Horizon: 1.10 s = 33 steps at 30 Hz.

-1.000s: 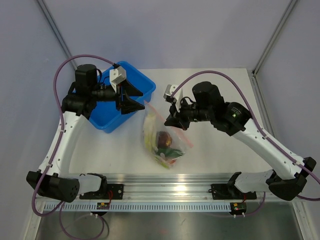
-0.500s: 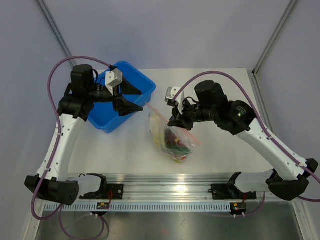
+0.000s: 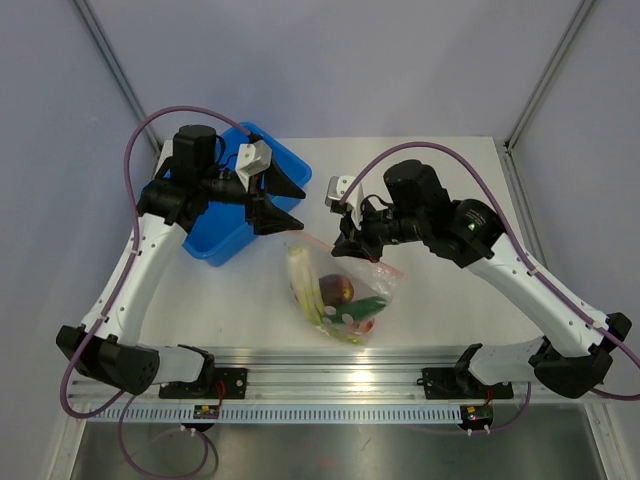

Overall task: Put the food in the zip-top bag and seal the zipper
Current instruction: Zip the zipper food storage bag at the center of the board.

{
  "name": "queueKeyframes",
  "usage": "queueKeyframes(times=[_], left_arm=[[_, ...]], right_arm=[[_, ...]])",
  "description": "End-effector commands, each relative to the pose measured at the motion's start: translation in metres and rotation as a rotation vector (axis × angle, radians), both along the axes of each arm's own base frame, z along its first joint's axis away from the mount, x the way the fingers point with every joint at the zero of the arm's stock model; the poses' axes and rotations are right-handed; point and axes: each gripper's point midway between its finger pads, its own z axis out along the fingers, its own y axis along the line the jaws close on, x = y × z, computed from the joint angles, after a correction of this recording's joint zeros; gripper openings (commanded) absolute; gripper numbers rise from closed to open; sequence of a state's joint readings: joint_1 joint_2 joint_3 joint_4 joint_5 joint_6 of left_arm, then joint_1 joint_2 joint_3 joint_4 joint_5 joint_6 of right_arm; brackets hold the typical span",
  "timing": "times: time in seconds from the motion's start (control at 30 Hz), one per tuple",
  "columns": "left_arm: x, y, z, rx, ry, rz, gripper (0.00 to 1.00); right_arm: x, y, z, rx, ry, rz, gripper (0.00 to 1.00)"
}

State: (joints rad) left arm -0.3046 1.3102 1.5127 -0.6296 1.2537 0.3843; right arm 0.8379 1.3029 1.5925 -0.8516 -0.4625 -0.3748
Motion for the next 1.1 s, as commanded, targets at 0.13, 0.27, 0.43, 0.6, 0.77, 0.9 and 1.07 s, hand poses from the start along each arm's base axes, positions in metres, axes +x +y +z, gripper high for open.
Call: queueKeyframes(times=[0.13,0.27,0.43,0.6,0.77,0.9,1.07], left_arm=[[-0.021,-0.002,-0.008,0.026,-0.011,-0.067,0.72],[-0.025,0.000,-0.013,0.032,-0.027,-0.055,0.72],[-0.021,0.002,-0.022,0.059,-0.025,-0.035,0.72],[-0.023,0.006,-0.031,0.101,0.004,-0.025,0.71],[-0.029,0.013,-0.034,0.128,-0.002,-0.001,0.71],[-0.038,0.019,-0.032,0.136,-0.022,0.025,0.70],[-0.056,0.024,-0.037,0.127,0.002,0.027,0.70]], right_arm=[[-0.002,0.011,0.028,0.094,-0.049,0.041,0.00],[-0.005,0.011,0.023,0.086,-0.026,0.049,0.00],[-0.009,0.016,0.014,0.080,0.018,0.071,0.00],[-0.018,0.027,0.002,0.099,0.069,0.098,0.00],[-0.025,0.039,-0.023,0.067,0.124,0.121,0.00],[-0.027,0.041,-0.037,0.040,0.144,0.124,0.00],[-0.026,0.041,-0.039,0.035,0.136,0.117,0.00]])
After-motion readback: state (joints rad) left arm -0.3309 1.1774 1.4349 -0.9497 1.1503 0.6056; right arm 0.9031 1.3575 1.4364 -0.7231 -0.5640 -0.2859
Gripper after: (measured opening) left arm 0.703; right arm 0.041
